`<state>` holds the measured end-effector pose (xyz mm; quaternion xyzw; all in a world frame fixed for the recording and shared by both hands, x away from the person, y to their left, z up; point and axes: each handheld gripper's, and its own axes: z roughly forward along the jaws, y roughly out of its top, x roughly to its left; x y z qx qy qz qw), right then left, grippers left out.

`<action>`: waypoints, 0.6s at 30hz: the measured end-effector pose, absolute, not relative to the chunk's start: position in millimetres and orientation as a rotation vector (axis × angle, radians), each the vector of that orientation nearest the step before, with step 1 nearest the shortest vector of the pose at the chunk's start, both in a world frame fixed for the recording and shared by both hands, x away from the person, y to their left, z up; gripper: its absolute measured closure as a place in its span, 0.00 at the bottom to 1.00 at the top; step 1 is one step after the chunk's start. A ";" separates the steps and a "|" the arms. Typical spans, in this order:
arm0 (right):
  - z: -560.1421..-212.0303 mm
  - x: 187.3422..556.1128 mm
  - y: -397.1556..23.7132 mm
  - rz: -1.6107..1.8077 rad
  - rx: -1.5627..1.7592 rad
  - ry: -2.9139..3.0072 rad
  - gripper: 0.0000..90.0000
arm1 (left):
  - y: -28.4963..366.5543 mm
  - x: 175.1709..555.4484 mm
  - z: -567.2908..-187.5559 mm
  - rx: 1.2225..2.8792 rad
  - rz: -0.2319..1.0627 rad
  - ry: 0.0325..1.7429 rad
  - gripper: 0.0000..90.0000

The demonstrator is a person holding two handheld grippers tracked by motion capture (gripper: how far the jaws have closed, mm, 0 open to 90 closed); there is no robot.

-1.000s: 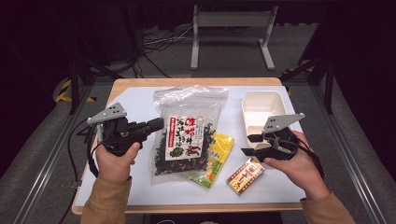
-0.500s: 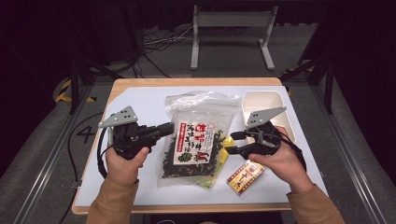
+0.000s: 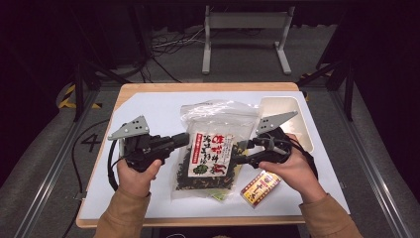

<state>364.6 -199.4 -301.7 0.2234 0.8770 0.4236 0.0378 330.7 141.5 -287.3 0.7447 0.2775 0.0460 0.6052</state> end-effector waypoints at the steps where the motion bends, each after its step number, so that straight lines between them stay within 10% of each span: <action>1: -301.9 364.5 -198.7 1.286 0.682 2.695 0.55 | 141.3 330.7 -287.6 1.726 0.108 0.640 0.98; 18: -291.1 352.5 -201.4 1.322 0.591 2.691 0.88 | 144.5 333.0 -290.8 1.705 0.117 0.661 0.95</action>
